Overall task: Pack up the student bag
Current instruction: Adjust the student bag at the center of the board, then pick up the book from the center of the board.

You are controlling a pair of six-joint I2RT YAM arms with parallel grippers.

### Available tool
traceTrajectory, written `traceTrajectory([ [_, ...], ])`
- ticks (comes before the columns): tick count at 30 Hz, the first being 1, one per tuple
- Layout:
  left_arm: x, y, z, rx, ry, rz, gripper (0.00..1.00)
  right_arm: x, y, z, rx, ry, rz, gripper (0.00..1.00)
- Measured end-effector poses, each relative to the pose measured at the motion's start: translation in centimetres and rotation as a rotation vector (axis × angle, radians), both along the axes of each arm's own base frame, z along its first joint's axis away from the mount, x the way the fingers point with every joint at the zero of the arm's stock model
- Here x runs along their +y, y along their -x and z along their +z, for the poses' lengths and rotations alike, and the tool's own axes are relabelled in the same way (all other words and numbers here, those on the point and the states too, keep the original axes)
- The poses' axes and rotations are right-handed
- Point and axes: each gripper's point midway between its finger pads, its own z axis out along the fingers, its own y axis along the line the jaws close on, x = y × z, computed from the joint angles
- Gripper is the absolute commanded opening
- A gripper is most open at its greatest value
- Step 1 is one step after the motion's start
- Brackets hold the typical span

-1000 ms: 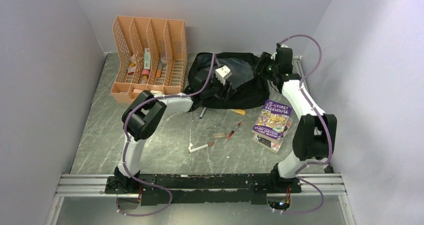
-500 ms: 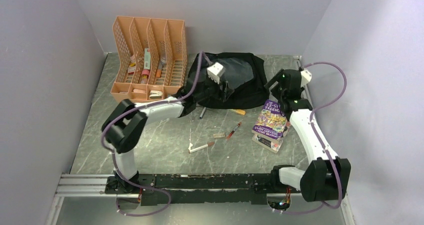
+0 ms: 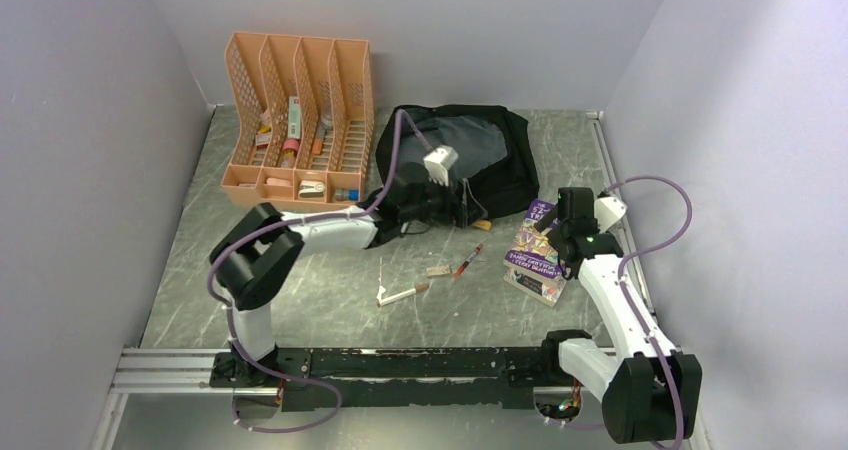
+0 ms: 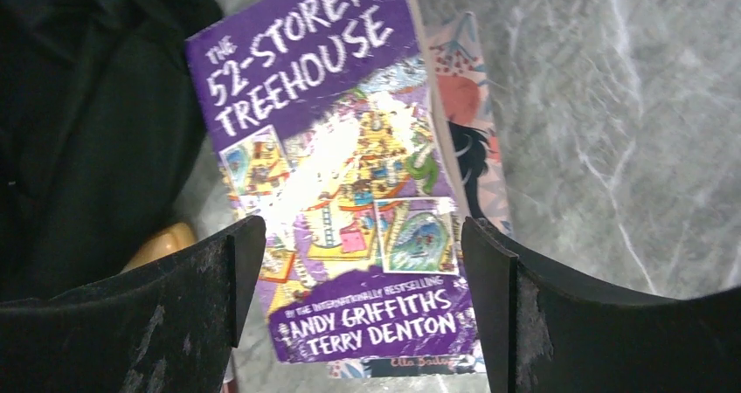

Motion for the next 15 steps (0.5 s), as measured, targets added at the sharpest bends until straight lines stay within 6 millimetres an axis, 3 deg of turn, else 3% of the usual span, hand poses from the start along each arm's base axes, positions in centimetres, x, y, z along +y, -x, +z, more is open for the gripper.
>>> traceTrajectory([
  [3, -2.1, 2.6, -3.1, 0.083, -0.037, -0.051, 0.82, -0.6, 0.8, -0.9, 0.030, 0.020, -0.019, 0.86],
  [6, -4.2, 4.0, -4.5, 0.122, -0.050, -0.086, 0.82, -1.3, 1.1, -1.3, 0.043, 0.041, -0.040, 0.85],
  [10, -7.0, 4.9, -5.2, 0.151, -0.035, -0.121, 0.81, -2.7, 1.7, -2.6, 0.068, 0.057, -0.070, 0.83],
  [15, -8.6, 4.7, -7.3, 0.208, -0.036, -0.123, 0.81, -4.0, 1.3, -3.7, 0.068, 0.013, -0.102, 0.79],
])
